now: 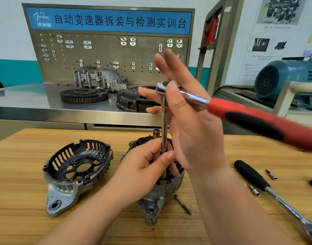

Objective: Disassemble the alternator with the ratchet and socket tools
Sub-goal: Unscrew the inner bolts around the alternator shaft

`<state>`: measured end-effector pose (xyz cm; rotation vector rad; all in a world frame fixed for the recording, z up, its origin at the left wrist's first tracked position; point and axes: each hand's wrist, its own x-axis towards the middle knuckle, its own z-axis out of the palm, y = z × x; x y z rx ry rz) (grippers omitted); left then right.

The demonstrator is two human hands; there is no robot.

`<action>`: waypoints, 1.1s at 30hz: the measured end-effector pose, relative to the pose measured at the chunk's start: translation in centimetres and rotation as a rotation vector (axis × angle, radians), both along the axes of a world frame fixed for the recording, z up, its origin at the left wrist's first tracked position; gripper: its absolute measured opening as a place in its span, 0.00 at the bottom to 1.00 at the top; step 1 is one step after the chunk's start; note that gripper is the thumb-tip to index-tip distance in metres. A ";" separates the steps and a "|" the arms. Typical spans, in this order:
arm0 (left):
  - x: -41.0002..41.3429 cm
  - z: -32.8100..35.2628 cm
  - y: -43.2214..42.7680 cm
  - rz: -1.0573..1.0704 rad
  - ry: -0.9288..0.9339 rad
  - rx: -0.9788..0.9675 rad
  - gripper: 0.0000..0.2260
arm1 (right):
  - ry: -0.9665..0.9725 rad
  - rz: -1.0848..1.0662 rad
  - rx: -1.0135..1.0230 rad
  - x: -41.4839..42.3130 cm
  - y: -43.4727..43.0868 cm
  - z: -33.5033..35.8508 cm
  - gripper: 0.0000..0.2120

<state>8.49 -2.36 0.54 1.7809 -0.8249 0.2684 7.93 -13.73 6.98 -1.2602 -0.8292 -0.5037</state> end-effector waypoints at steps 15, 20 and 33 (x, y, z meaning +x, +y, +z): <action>-0.2 0.0 -0.1 0.048 -0.004 0.028 0.12 | -0.143 -0.032 0.027 -0.3 -0.1 0.4 0.16; 0.0 -0.2 0.1 -0.047 0.029 -0.024 0.14 | 0.104 0.291 0.090 -0.3 0.3 0.4 0.17; 0.0 0.4 0.2 0.004 0.024 0.088 0.13 | 0.016 0.154 0.055 -0.1 -0.3 0.5 0.14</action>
